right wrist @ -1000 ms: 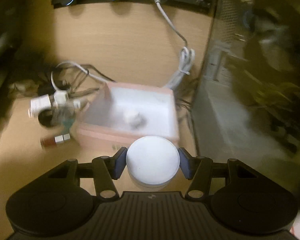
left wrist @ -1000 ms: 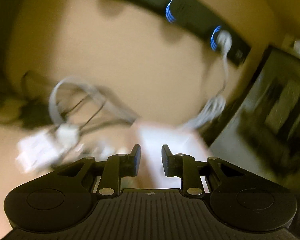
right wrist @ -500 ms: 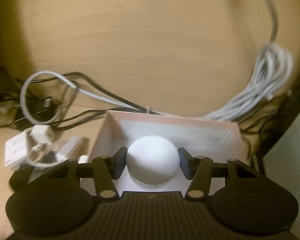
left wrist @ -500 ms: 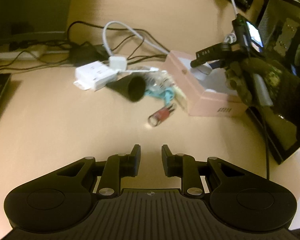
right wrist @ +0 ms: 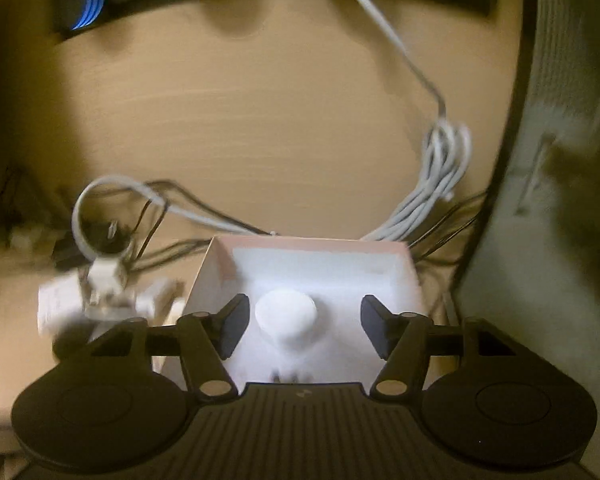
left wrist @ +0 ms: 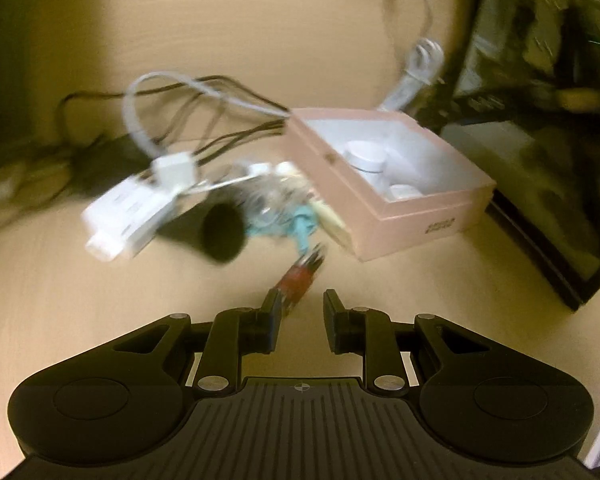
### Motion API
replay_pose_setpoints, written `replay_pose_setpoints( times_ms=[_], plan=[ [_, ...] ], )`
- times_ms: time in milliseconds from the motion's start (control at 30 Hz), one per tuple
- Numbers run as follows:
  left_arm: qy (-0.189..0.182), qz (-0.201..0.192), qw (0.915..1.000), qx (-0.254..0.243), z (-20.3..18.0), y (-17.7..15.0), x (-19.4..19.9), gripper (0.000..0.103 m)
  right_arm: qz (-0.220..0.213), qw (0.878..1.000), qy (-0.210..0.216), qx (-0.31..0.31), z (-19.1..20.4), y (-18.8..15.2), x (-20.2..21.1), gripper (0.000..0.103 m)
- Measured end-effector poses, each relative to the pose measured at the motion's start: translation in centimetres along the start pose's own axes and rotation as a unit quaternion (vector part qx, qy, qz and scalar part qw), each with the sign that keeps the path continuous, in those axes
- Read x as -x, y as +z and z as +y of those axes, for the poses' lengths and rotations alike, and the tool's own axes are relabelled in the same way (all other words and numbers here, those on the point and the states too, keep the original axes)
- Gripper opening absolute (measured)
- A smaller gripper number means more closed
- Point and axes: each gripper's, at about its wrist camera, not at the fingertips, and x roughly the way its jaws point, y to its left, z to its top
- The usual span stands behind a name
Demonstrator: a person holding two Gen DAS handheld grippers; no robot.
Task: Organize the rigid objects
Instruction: 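Grasp the red dropper bottle with the left tool while the right tool grasps the clear plastic bag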
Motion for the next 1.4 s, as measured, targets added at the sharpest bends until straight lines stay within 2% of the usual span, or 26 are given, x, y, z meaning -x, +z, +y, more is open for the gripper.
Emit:
replay_pose_setpoints(
  times_ms=[133, 233, 433, 633, 833, 933, 1000, 1133, 1233, 1267, 1333, 1400],
  plan=[
    [0.011, 0.022, 0.9988, -0.042, -0.9, 1.3, -3.1, 0.026, -0.029, 0.994, -0.021, 0.106, 3.2, -4.3, 4.3, 0.069],
    [0.016, 0.033, 0.9975, -0.061, -1.4, 2.0, -5.2, 0.027, -0.020, 0.988, -0.013, 0.152, 4.6, -7.2, 6.1, 0.069],
    [0.003, 0.052, 0.9978, -0.040, -0.8, 2.5, -7.7, 0.028, 0.023, 0.991, 0.020, 0.130, 4.2, -9.9, 7.9, 0.069],
    [0.012, 0.050, 0.9986, -0.016, 0.0, 0.5, -5.3, 0.024, 0.018, 0.991, 0.049, 0.123, 5.1, -9.6, 7.5, 0.068],
    [0.053, 0.042, 0.9956, 0.065, 2.5, -2.9, -1.1, 0.024, 0.000, 0.985, 0.110, 0.130, 8.7, -6.6, 4.9, 0.067],
    [0.069, 0.038, 0.9919, 0.100, 3.8, -4.6, 0.9, 0.024, -0.001, 0.983, 0.126, 0.131, 11.0, -4.4, 2.3, 0.067],
    [0.076, 0.034, 0.9893, 0.120, 4.4, -5.5, 2.0, 0.024, 0.007, 0.984, 0.132, 0.121, 12.3, -2.7, -0.2, 0.062],
    [0.082, 0.027, 0.9839, 0.157, 5.2, -6.6, 3.4, 0.024, 0.073, 0.983, 0.123, 0.115, 15.1, 0.0, -6.7, 0.052],
    [0.089, 0.022, 0.9804, 0.174, 5.4, -7.4, 4.2, 0.024, 0.125, 0.980, 0.107, 0.109, 16.5, 0.2, -10.3, 0.050],
    [0.090, 0.021, 0.9795, 0.179, 5.4, -7.5, 4.3, 0.024, 0.142, 0.978, 0.108, 0.103, 16.8, 0.1, -11.1, 0.048],
    [0.090, 0.018, 0.9785, 0.185, 5.4, -7.8, 4.5, 0.024, 0.159, 0.976, 0.114, 0.095, 17.0, -0.6, -11.5, 0.033],
    [0.092, 0.016, 0.9782, 0.186, 5.3, -7.8, 4.4, 0.024, 0.151, 0.976, 0.120, 0.106, 17.4, -1.3, -10.3, 0.030]
  ],
)
